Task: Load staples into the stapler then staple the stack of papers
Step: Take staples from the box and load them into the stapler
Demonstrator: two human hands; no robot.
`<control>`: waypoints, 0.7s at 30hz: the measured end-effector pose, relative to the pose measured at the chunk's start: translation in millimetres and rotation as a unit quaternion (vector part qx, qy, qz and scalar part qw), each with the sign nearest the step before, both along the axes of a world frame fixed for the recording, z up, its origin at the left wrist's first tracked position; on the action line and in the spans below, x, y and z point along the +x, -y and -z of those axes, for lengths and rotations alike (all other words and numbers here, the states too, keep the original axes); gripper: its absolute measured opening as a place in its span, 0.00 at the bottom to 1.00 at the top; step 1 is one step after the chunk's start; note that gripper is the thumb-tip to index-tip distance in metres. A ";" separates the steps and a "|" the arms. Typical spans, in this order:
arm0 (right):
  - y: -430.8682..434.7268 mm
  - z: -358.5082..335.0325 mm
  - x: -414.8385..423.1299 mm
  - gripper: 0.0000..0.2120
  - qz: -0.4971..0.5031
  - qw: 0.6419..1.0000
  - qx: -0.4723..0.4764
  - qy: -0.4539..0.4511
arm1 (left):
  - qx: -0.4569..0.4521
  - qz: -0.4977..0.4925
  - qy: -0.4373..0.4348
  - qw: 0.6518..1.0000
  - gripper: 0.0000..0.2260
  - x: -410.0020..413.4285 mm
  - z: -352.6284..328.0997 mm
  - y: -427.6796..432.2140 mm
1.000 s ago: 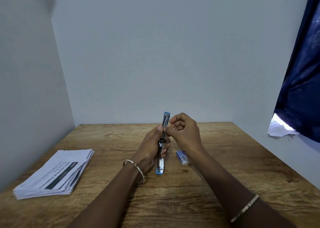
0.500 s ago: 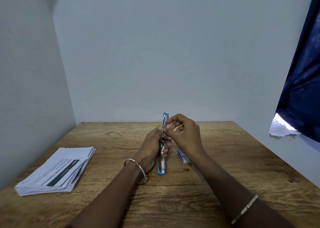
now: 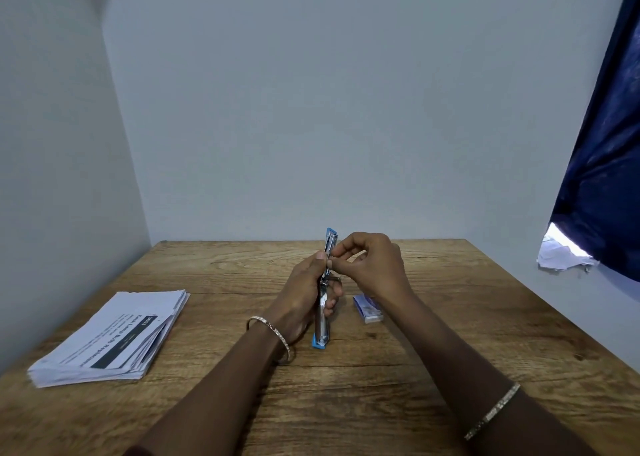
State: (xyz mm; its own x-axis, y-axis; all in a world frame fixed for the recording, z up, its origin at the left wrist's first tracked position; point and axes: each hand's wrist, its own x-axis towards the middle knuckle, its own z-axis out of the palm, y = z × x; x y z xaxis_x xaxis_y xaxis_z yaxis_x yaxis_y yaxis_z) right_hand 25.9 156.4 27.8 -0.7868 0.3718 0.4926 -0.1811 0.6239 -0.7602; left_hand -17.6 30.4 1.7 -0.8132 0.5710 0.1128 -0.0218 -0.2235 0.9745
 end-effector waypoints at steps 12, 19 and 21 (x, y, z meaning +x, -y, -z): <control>-1.1 -1.4 1.2 0.07 0.002 0.998 0.060 0.003 | 0.002 0.005 0.020 1.000 0.15 0.3 -0.7 0.7; -3.7 -6.5 3.4 0.08 0.013 0.995 0.101 0.023 | -0.016 0.009 0.013 1.000 0.18 -2.4 0.3 3.0; -5.8 -6.6 4.4 0.07 0.002 0.995 0.092 0.023 | -0.019 0.013 0.014 1.000 0.17 -2.1 0.8 3.0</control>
